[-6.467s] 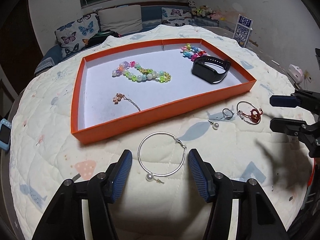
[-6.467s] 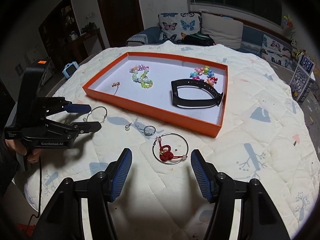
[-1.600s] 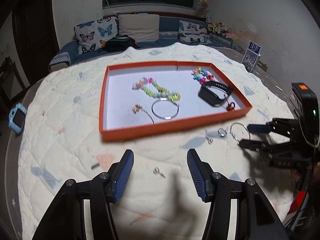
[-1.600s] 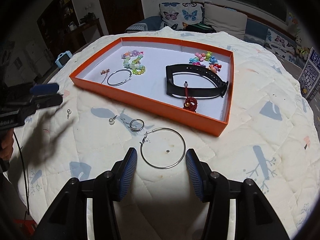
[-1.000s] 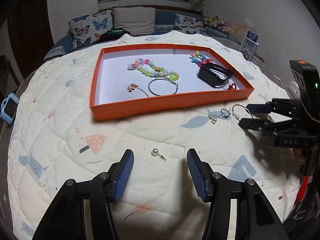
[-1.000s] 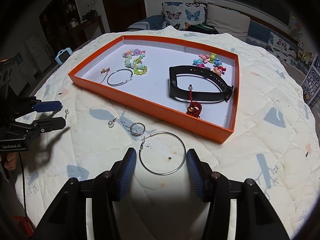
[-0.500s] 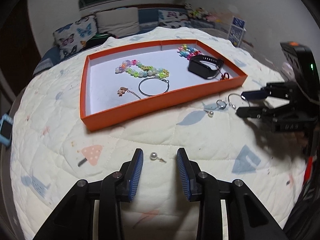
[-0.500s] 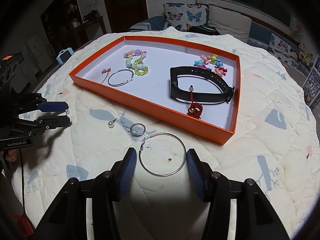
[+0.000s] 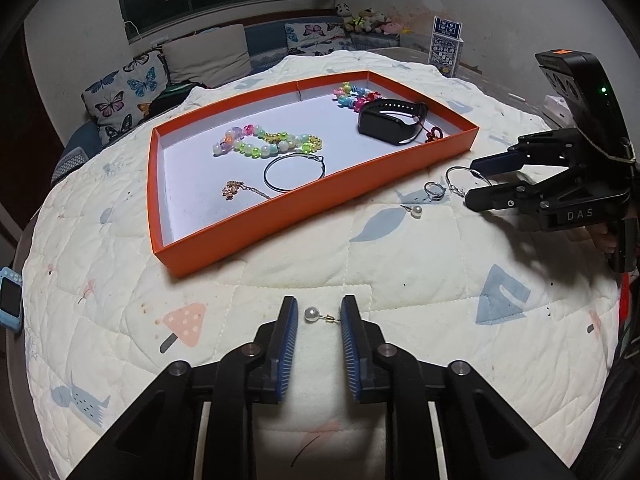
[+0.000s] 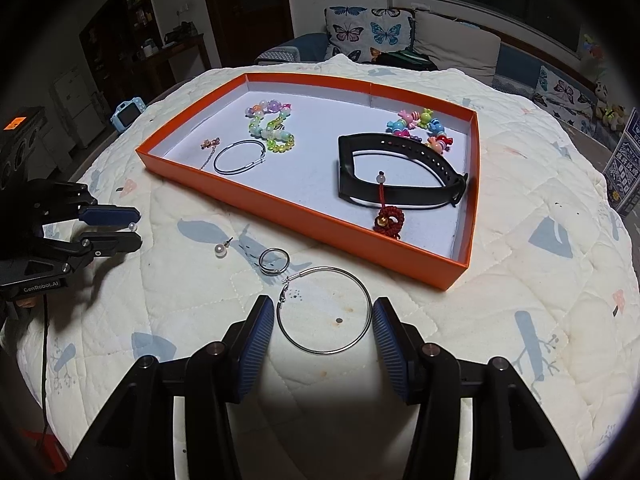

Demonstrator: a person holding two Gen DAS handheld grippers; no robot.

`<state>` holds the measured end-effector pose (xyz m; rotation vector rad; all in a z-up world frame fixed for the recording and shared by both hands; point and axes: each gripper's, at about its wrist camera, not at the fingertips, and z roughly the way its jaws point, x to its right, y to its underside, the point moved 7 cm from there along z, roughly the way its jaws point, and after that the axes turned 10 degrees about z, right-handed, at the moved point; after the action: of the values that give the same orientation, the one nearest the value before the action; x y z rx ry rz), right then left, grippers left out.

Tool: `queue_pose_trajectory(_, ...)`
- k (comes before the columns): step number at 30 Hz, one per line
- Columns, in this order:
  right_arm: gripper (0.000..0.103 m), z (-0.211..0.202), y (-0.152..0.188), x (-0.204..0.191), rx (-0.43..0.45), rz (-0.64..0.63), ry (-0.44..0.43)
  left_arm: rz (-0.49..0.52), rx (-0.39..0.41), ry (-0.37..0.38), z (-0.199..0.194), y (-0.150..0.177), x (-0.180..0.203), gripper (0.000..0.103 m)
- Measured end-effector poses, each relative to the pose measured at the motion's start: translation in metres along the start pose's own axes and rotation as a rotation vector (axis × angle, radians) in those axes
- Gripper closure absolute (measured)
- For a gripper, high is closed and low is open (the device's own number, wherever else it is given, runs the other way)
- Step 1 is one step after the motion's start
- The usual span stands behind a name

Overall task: Organize jewelry
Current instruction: 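Grasp a pearl stud earring with the left gripper while the right grasps the second silver hoop, then carry the pearl stud into the tray with the left gripper while the right carries the hoop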

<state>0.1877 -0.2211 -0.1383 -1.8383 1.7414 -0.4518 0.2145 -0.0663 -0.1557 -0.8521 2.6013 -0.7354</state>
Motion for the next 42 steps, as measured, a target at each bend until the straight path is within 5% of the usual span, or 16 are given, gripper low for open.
queue_pose_trajectory(18, 0.048, -0.011, -0.002, 0.0, 0.015, 0.027, 0.001, -0.076, 0.054, -0.043, -0.023, -0.007, 0.0, 0.084)
queue_pose_trajectory(42, 0.048, -0.05, -0.062, -0.009, 0.162, -0.013, 0.009, -0.186, 0.205, -0.118, -0.067, -0.081, -0.035, 0.084)
